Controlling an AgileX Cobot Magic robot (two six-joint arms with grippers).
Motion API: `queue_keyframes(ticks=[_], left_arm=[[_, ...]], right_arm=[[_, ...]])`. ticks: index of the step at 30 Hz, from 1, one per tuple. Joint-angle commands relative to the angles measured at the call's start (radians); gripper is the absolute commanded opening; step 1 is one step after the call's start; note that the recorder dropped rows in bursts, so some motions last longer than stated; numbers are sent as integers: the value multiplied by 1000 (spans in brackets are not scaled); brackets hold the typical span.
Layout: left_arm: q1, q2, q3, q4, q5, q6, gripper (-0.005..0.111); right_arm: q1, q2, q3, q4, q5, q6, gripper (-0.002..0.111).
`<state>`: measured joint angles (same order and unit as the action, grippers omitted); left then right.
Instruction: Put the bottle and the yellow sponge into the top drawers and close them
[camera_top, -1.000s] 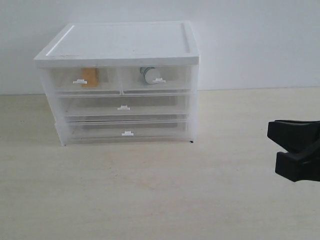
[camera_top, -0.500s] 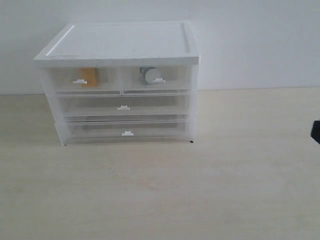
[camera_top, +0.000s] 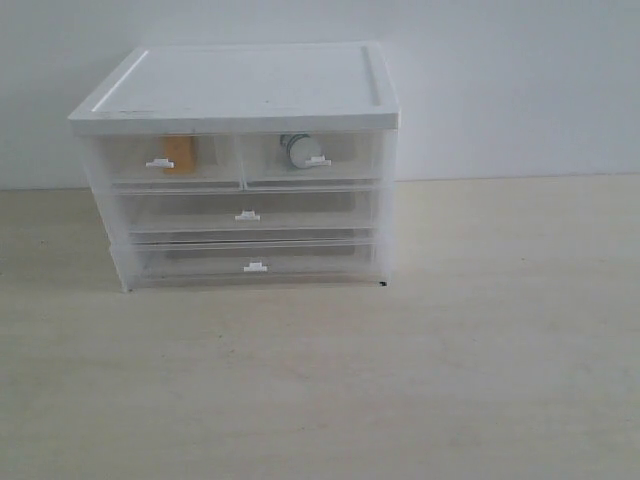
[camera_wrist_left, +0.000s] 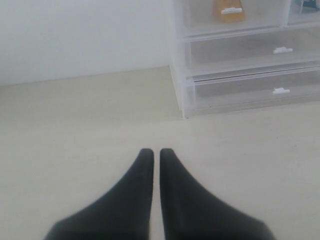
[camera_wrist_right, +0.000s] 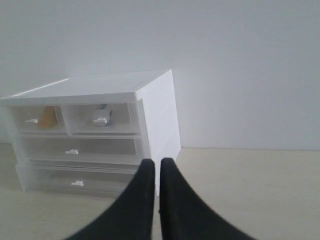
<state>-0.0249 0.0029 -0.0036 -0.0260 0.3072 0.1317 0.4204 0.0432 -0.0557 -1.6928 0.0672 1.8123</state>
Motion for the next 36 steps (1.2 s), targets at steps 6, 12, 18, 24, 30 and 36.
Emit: queue_keyframes(ticks=[6,12,18,24,30,36], left_arm=[[2,-3,4,-12,-13,-5,4],[2,-3,4,-12,-13,-5,4],[2,-3,4,-12,-13,-5,4],[2,-3,4,-12,-13,-5,4],[2,-3,4,-12,-13,-5,4],[2,-3,4,-12,-13,-5,4]], right_arm=[[-3,-43,56,4,-58,-6,0],[-3,-43,56,7,-144,24,0],[-3,-43,56,43,-185,37,0],[-3,-43,56,74,-167,35,0],[-3,-43,56,450,-128,-249,0],[-3,-43,56,716,-126,-532,0]])
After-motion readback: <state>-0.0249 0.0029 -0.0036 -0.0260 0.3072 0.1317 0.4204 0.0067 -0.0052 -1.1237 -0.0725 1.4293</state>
